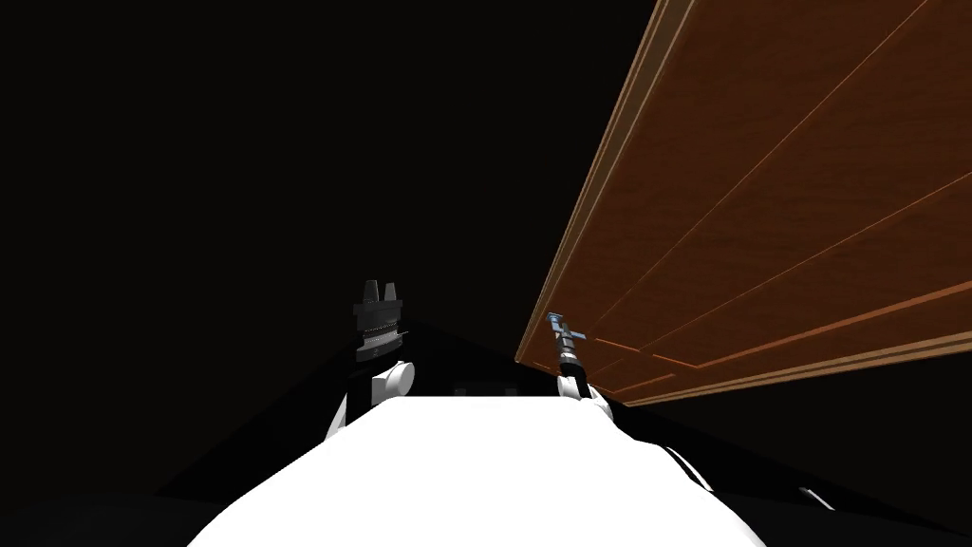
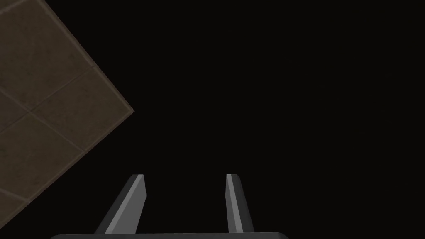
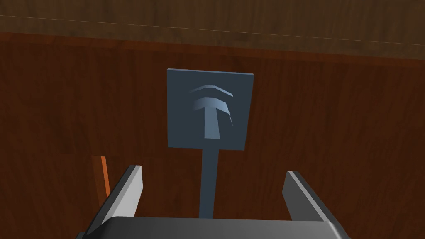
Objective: Pull the door open
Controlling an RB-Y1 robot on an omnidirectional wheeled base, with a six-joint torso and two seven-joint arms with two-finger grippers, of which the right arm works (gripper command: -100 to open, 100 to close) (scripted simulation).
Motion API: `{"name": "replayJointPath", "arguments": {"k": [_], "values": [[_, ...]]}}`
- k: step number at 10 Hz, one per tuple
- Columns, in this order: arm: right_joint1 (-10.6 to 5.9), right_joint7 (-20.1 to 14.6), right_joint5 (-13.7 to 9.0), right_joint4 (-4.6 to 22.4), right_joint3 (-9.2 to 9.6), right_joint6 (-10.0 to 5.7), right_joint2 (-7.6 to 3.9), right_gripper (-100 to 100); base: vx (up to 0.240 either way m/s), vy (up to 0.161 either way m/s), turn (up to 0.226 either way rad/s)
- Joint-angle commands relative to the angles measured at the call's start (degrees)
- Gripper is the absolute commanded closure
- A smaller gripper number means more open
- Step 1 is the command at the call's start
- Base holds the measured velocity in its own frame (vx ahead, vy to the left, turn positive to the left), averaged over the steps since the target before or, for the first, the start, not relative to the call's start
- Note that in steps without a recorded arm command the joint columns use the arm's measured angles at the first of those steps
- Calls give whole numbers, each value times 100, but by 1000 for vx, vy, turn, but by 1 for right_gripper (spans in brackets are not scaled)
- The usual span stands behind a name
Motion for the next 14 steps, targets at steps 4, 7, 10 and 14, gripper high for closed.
{"name": "replayJointPath", "arguments": {"k": [4, 7, 10, 14], "values": [[0, 0, 0, 0, 0, 0, 0, 100, 2, -3, -3], [0, 0, 0, 0, 0, 0, 0, 100, -7, 2, 1], [67, -155, 69, 2, 124, -61, -95, 100, -146, -23, 88], [192, -499, 222, -14, 403, -221, -285, 100, -223, -37, 140]]}}
